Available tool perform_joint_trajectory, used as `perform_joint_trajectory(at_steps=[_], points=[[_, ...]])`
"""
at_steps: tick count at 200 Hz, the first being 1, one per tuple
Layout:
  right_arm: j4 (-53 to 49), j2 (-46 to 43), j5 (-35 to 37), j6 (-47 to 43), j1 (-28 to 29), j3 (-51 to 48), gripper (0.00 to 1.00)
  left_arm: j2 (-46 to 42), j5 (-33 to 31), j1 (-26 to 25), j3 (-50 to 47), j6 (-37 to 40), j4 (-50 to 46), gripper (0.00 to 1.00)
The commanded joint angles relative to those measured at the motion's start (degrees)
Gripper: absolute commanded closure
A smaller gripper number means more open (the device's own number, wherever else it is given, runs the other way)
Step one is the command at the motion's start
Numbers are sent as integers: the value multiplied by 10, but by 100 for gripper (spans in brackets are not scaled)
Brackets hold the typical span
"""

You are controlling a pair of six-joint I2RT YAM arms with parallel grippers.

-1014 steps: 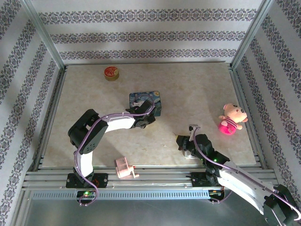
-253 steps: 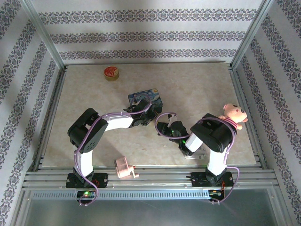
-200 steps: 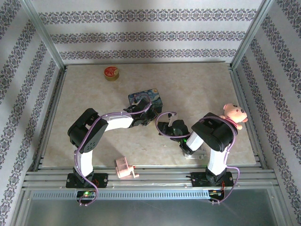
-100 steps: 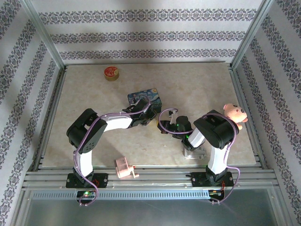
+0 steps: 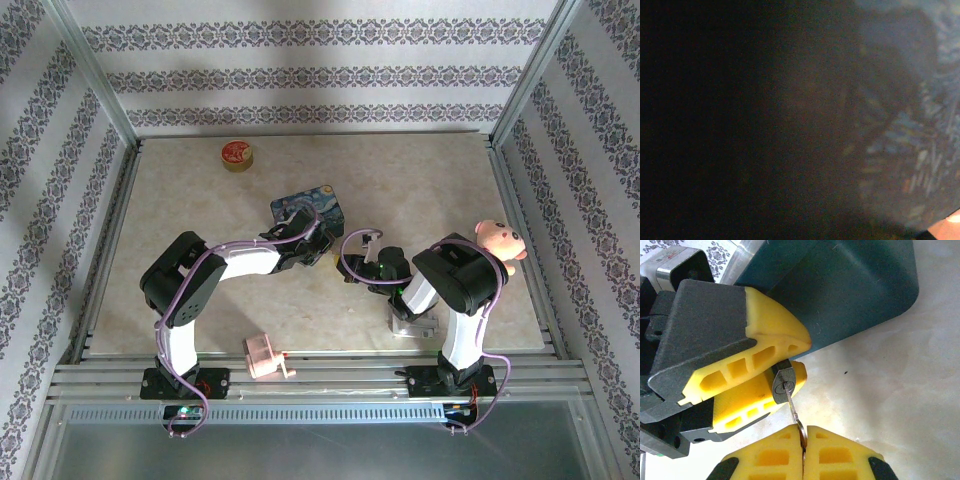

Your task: Unlock the padlock with the key

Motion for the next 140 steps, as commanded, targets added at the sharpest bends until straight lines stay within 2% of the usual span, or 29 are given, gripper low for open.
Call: perform_joint_trajectory(at_steps=[1, 62, 101, 140], points=[[40, -5, -18, -1, -6, 0, 100, -5, 75, -12, -4, -35, -6, 100], [18, -25, -64, 12, -25, 24, 100, 3, 100, -12, 20, 14, -60, 100], [-9, -46, -113, 20, -40, 39, 100, 5, 101, -12, 22, 15, -79, 100], [-19, -47, -126, 37, -41, 48, 100, 17, 119, -12, 44, 23, -98, 100]])
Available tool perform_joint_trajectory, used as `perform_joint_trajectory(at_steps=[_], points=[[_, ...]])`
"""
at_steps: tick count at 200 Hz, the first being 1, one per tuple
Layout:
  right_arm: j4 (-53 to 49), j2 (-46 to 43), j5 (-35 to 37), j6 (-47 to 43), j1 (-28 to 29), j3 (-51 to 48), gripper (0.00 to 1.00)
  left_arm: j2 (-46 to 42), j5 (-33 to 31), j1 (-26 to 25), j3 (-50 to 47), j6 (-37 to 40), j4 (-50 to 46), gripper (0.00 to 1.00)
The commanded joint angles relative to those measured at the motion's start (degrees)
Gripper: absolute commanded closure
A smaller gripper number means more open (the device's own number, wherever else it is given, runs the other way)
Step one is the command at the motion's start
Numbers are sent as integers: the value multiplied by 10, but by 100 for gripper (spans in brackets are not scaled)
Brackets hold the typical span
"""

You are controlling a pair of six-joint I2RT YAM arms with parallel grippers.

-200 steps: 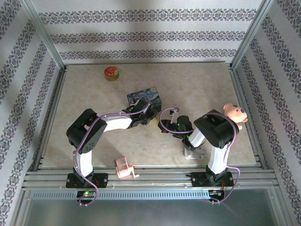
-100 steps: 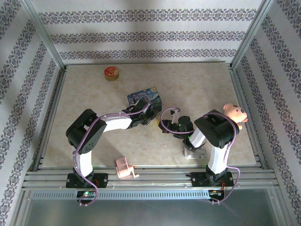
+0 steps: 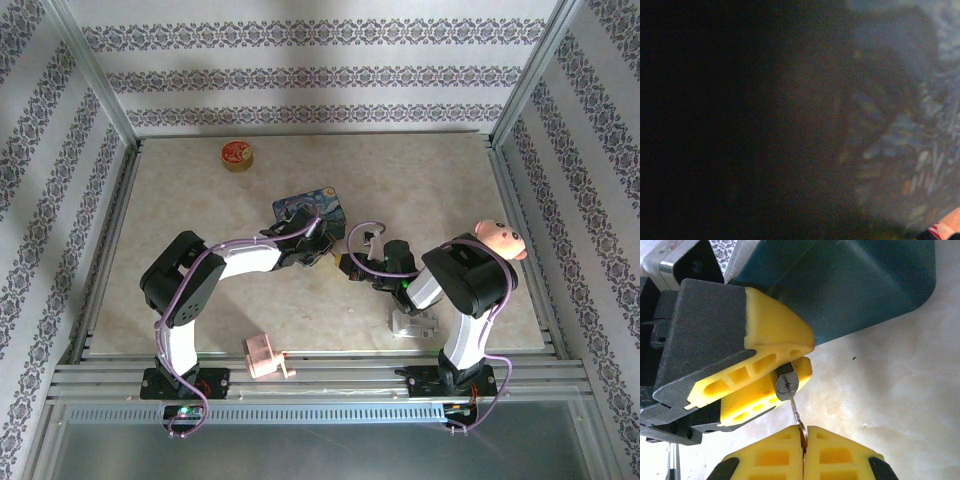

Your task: Unlock the padlock with the key

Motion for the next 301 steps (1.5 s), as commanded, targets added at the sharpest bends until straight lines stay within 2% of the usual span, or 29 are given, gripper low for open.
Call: perform_joint_trajectory(at_steps=[1, 40, 132, 206, 222, 249, 280, 301], points=[[47, -21, -24, 11, -3, 33, 100, 16, 93, -13, 23, -5, -50, 100], [29, -27, 2, 22, 2, 28, 100, 22, 103, -15, 42, 2, -77, 100], [19, -29, 36, 38, 9, 35, 100, 29, 105, -15, 22, -11, -48, 100], [13, -36, 23, -24, 28, 81, 100, 67, 151, -23, 34, -5, -17, 100], [13, -30, 31, -12, 24, 82, 100, 59, 145, -22, 20, -8, 1, 92], [14, -24, 63, 9, 23, 66, 100, 41, 137, -20, -13, -10, 50, 63], [24, -20, 96, 27, 27, 37, 100, 25, 124, -17, -32, -2, 82, 51], [30, -14, 108, 36, 32, 24, 100, 13, 114, -17, -42, 15, 107, 39]])
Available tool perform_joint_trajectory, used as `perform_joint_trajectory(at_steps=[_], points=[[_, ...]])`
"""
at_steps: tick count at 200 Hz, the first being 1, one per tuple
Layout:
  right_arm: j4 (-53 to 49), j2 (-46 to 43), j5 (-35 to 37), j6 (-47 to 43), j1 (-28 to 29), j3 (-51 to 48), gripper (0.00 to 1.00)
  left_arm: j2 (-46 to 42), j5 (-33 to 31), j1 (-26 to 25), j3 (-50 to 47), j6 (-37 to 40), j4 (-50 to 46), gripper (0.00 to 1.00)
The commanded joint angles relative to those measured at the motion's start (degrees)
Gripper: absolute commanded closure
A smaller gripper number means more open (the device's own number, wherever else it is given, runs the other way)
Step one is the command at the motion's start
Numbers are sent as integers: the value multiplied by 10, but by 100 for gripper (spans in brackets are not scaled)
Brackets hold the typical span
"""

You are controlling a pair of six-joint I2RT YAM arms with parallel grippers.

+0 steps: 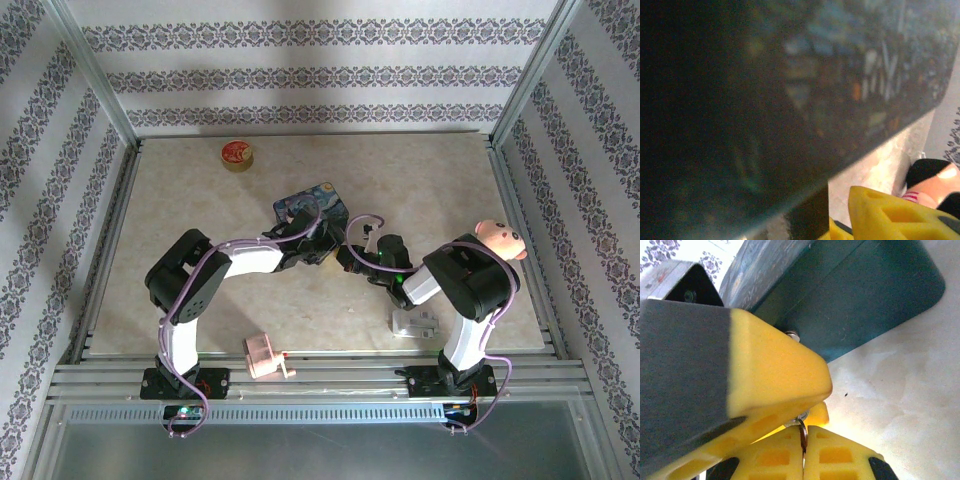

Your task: Unlock the padlock with the key

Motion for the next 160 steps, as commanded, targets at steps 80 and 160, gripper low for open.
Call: perform_joint_trajectory(at_steps=[80, 160], points=[[92, 23, 46, 39, 25, -9, 100, -63, 18, -16, -95, 54, 141, 1], [103, 18, 53, 66, 28, -24, 100, -102, -85, -17, -140, 145, 201, 14]])
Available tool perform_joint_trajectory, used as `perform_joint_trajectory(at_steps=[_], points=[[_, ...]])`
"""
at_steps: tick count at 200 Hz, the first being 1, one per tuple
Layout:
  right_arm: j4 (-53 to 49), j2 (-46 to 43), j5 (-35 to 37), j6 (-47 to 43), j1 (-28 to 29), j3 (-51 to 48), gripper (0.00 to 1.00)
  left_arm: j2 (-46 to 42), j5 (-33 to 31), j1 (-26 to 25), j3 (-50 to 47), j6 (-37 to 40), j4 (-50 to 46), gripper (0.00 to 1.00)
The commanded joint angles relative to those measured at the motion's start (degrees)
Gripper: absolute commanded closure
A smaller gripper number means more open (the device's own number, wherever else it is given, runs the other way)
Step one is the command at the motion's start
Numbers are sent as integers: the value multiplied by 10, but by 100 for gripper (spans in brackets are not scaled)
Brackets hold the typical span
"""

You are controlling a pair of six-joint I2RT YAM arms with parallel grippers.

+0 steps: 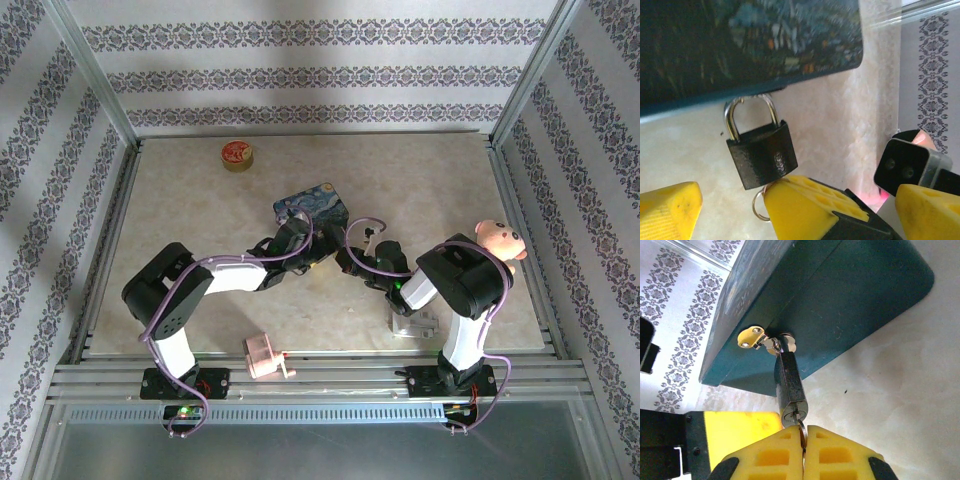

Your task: Unlock the padlock with the key

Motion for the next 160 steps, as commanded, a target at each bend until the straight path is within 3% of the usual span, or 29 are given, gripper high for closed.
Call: perform_joint_trajectory(at_steps=[1, 23, 62, 88, 119, 160], points=[[46, -2, 8, 13, 8, -5, 100, -11, -44, -8, -8, 48, 56, 15], [48, 1, 5, 17, 8, -3, 100, 0, -64, -8, -13, 47, 81, 29], [56, 5, -1, 24, 8, 0, 100, 26, -89, -7, -22, 25, 109, 41], [60, 5, -4, 30, 8, 0, 100, 32, -104, -7, -26, 12, 102, 41], [63, 5, -6, 36, 9, 2, 100, 28, -121, -7, -31, 1, 75, 33], [69, 9, -11, 44, 11, 7, 100, 51, -98, -7, -23, -11, 102, 34]])
